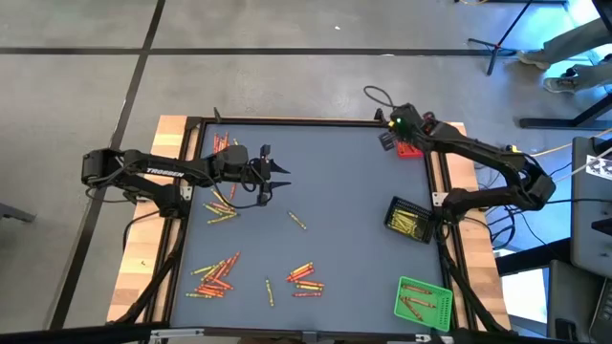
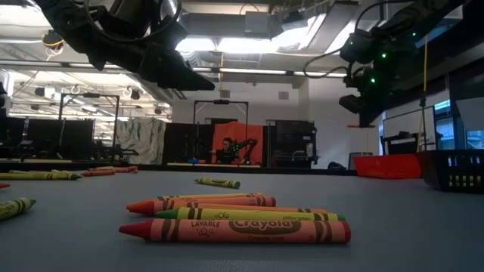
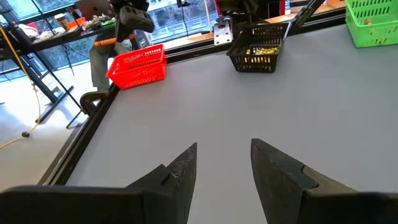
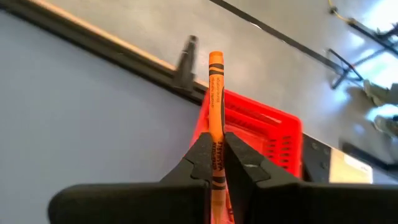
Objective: Sort crayons
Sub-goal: Put the orange crayon into the red basket, then put the green crayon into the black basket
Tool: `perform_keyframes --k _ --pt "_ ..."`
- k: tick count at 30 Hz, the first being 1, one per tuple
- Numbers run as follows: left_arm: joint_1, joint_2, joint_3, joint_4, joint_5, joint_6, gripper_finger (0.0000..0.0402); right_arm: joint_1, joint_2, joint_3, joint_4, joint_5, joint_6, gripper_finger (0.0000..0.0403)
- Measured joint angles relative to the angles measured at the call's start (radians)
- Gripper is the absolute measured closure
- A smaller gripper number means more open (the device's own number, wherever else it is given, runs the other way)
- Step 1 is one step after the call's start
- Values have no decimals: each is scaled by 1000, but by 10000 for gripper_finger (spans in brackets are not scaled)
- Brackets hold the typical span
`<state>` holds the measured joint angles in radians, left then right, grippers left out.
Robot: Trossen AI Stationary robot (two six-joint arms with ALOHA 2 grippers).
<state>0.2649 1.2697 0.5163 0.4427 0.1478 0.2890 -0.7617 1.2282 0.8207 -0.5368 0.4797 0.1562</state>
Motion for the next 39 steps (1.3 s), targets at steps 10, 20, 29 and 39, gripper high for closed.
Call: perform_keyframes --k 10,20,29,39 --pt "0 0 0 0 0 0 266 -48 57 1 -11 10 29 381" --pt "0 0 0 0 -1 -1 266 -51 238 1 -30 115 50 381" --pt "0 0 0 -4 -2 -26 266 -50 275 1 -64 103 21 321" --pt "0 0 0 -16 2 -26 266 42 218 14 -126 96 32 211"
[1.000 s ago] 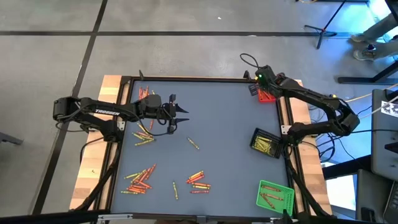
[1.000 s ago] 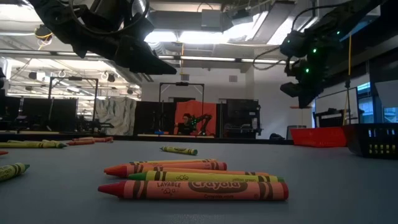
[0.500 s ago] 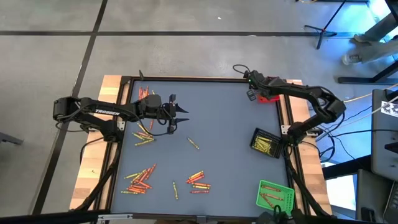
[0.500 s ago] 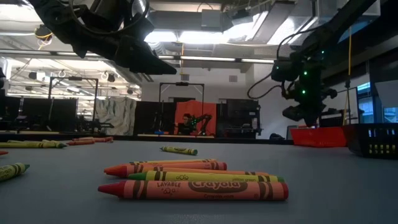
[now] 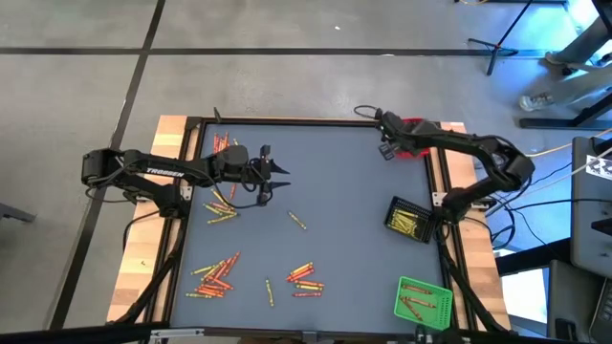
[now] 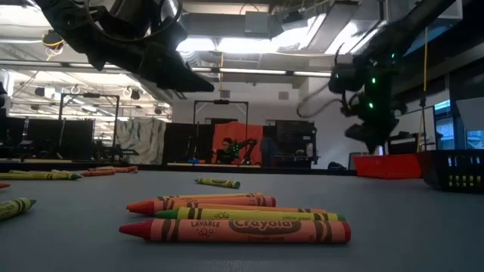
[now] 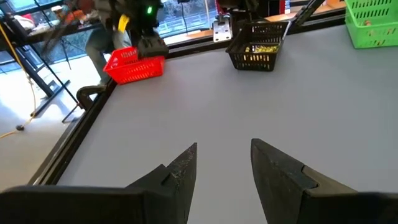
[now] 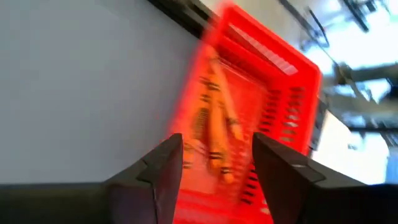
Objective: Sort crayons
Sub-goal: Put the green crayon into the black basket
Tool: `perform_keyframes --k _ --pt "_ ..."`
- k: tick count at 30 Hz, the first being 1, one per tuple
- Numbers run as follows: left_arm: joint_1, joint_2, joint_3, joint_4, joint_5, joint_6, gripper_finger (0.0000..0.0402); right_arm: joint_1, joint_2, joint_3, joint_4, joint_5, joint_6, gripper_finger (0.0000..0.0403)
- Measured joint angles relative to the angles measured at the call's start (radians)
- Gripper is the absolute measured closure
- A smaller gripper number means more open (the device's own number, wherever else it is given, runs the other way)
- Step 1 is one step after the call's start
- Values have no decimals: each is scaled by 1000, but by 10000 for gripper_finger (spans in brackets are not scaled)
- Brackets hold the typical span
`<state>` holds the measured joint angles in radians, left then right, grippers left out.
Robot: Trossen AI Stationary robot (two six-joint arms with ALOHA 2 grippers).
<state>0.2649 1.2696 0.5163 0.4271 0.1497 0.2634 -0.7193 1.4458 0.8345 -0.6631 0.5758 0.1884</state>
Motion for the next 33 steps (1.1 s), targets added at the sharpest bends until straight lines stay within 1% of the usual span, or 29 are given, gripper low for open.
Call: perform_keyframes --k 2,5,9,12,14,18,22,25,30,33 --pt "0 0 0 -15 0 0 266 74 -35 0 8 6 16 208" --pt "0 0 0 -50 9 2 266 199 -91 0 22 55 47 212" --pt "0 0 0 -81 102 6 266 365 -138 1 100 63 75 216" --pt "0 0 0 -107 148 6 266 477 -137 1 188 30 70 216" --pt "-1 11 1 -133 150 1 266 543 -123 1 266 11 69 216" --pt "-15 87 1 -147 150 -23 266 657 -71 0 447 -3 43 216" --pt "-36 181 1 -117 151 -21 266 736 -4 1 625 -13 -17 216" --pt "-42 234 1 -93 156 -18 266 774 42 1 734 -13 -66 216" --pt "-44 301 1 -14 162 -18 266 802 108 0 840 -12 -127 216" --pt "-43 341 1 10 201 -5 266 805 132 0 853 -13 -156 216"
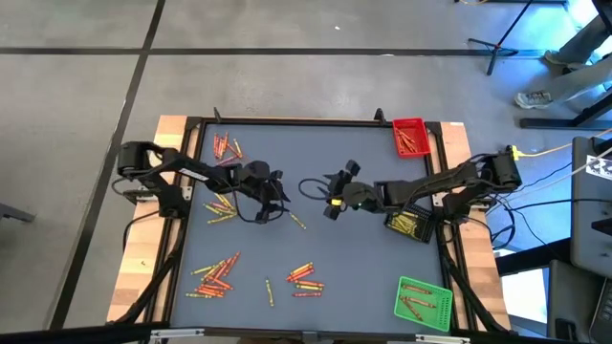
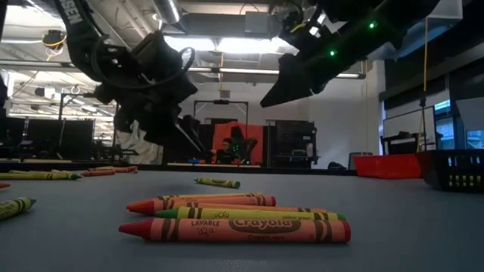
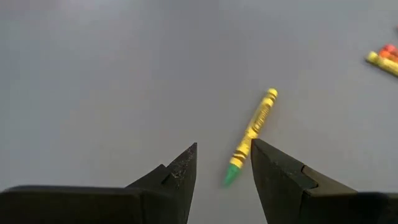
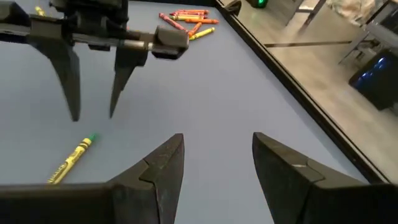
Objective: Sort crayons
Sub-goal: Put the green crayon into the black basket
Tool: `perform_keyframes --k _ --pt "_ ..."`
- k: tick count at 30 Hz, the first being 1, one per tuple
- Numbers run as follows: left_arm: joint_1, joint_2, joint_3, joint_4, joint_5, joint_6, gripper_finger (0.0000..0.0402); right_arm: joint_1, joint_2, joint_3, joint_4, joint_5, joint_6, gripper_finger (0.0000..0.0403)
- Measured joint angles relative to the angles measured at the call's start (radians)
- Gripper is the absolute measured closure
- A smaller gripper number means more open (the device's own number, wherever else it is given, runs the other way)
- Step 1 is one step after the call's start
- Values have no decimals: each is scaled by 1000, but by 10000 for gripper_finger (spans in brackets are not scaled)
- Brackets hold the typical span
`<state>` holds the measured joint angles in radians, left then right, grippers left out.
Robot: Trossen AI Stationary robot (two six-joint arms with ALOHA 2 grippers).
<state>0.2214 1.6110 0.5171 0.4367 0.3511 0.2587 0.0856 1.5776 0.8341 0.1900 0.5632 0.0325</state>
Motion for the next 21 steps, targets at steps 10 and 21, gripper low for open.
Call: perform_keyframes --k 10,21 --pt "-7 166 54 69 89 39 266 -1 10 0 2 -18 -12 217" --pt "-8 240 110 28 115 40 283 -1 10 0 1 -40 -13 217"
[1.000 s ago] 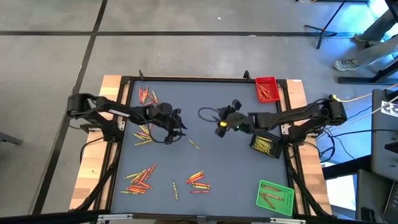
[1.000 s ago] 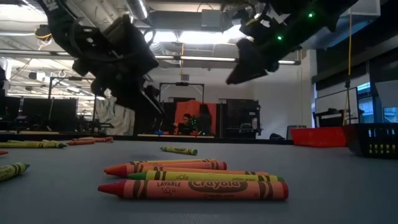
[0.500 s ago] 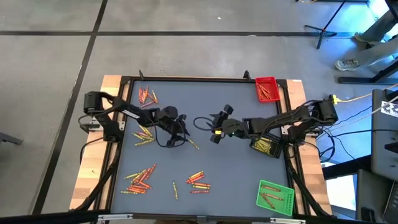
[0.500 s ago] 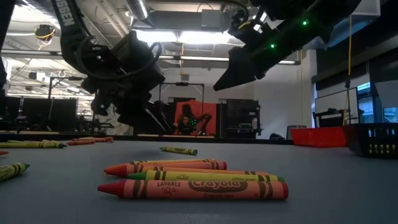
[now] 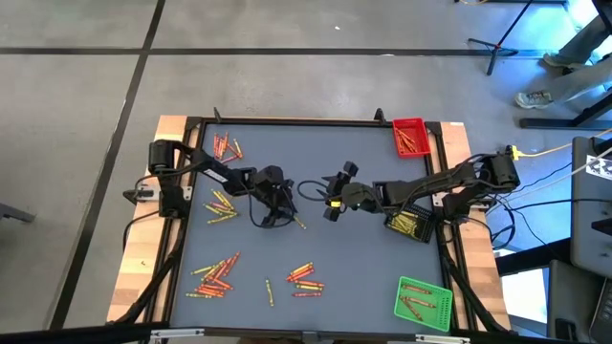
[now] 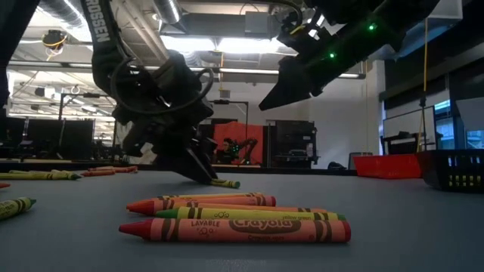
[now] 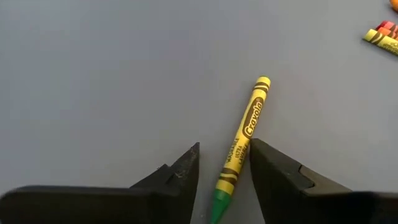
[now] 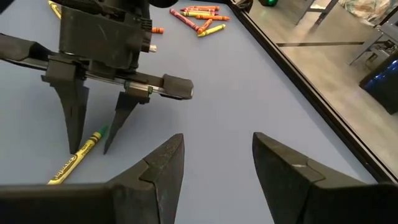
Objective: Sort crayons
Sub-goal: Put the green crayon into the black basket
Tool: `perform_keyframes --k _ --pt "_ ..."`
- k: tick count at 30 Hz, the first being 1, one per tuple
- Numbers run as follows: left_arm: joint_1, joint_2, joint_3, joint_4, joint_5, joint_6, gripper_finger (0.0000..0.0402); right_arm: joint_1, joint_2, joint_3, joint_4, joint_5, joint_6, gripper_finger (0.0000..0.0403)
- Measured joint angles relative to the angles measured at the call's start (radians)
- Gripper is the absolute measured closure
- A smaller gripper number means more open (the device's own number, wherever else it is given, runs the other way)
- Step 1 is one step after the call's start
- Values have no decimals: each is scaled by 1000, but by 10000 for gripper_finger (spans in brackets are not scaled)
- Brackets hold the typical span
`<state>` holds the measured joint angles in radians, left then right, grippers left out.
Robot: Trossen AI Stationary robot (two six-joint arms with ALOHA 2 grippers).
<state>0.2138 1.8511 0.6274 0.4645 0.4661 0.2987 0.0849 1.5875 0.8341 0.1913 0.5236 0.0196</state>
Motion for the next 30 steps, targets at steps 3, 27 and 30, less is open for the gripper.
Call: perform_keyframes --k 3,27,30 --pt "2 0 1 -9 -4 3 314 0 0 0 -1 -8 0 217" --pt "-90 -247 -4 -118 -337 -8 394 1 7 0 51 -347 -54 163" --pt "-116 -273 -3 -119 -397 -8 392 0 28 0 50 -360 -66 129"
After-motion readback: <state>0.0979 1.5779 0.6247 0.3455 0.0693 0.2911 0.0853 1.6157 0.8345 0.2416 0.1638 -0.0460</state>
